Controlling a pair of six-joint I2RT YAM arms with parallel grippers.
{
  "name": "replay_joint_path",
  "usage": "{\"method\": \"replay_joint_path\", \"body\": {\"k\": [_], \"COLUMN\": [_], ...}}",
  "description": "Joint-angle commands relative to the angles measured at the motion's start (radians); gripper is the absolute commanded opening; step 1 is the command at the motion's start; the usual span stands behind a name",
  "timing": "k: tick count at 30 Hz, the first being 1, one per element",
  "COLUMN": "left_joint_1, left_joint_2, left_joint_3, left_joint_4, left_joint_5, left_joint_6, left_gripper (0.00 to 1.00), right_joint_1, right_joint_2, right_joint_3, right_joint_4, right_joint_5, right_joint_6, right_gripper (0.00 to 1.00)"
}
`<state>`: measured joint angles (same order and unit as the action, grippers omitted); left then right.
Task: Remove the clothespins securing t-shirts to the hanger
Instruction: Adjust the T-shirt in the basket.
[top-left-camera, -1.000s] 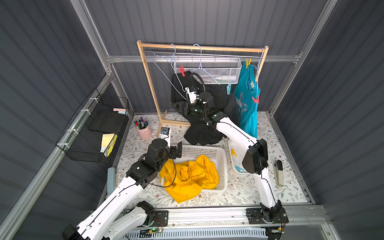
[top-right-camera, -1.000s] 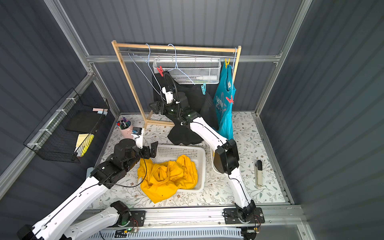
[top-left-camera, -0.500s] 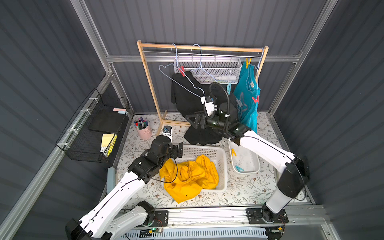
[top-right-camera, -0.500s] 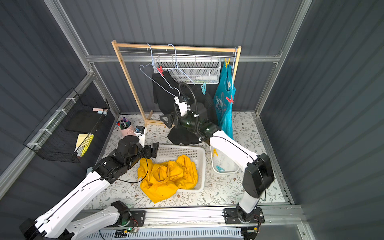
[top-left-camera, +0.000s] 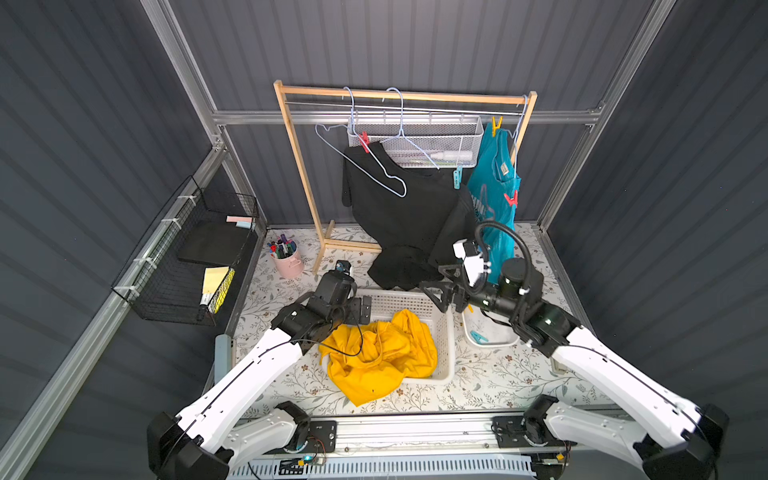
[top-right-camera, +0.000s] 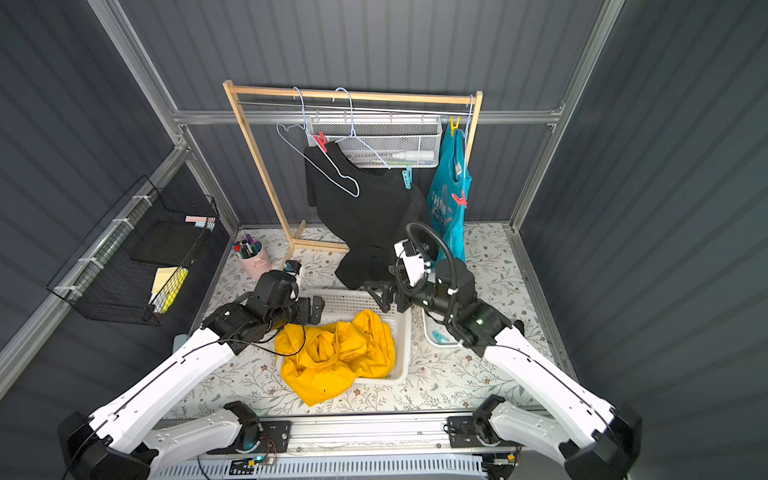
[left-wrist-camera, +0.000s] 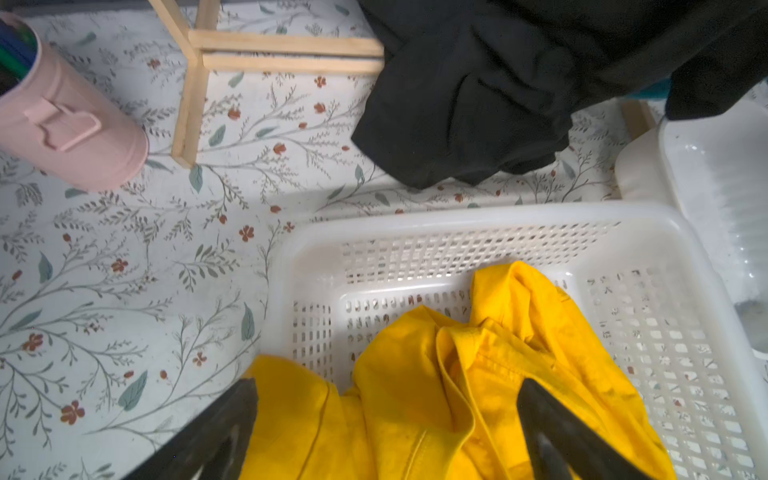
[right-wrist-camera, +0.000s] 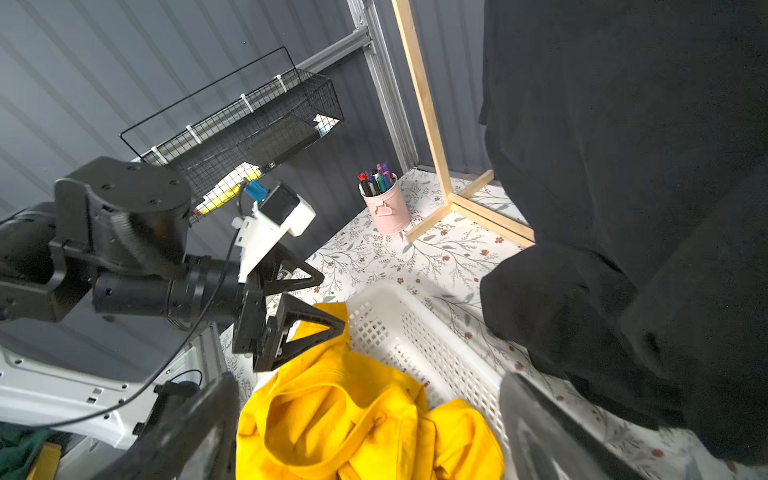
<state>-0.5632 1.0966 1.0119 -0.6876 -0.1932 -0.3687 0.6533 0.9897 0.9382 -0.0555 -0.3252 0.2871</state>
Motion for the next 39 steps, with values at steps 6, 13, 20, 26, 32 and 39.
{"method": "replay_joint_path", "body": {"k": [6, 13, 20, 26, 32, 39], "left_joint_1": [0.000, 0.000, 0.000, 0.000, 0.000, 0.001], "left_joint_2": [0.054, 0.097, 0.075, 0.054, 0.025, 0.040], "left_joint_3": [0.079, 0.053, -0.024, -0.088, -0.143, -0.152], "left_joint_4": [-0.308, -0.394, -0.312, -0.225, -0.134, -0.032], "left_joint_5": [-0.011, 0.025, 0.059, 0.091, 0.107, 0.154], "left_joint_6": [-0.109, -0.205, -0.265, -0.288, -0.306, -0.288], "left_gripper": [1.00, 1.00, 0.99, 0.85, 0.53, 0.07], "right_joint_1": [-0.005, -0.005, -0.005, -0.005, -0.006, -0.006], "right_joint_2": [-0.226, -0.374, -0.433, -0.430, -0.427, -0.431], "right_joint_3": [-0.177, -0.273, -0.278, -0.273, -0.269, -0.262], "right_joint_4": [-0.136, -0.173, -0.218, -0.222, -0.225, -0.245], "right_joint_5": [0.070, 0.094, 0.128, 0.114, 0.123, 0.133], "right_joint_6": [-0.036, -0.018, -0.037, -0.026, -0.017, -0.014], "right_gripper": [0.99, 0.99, 0.99, 0.99, 0.99, 0.99]}}
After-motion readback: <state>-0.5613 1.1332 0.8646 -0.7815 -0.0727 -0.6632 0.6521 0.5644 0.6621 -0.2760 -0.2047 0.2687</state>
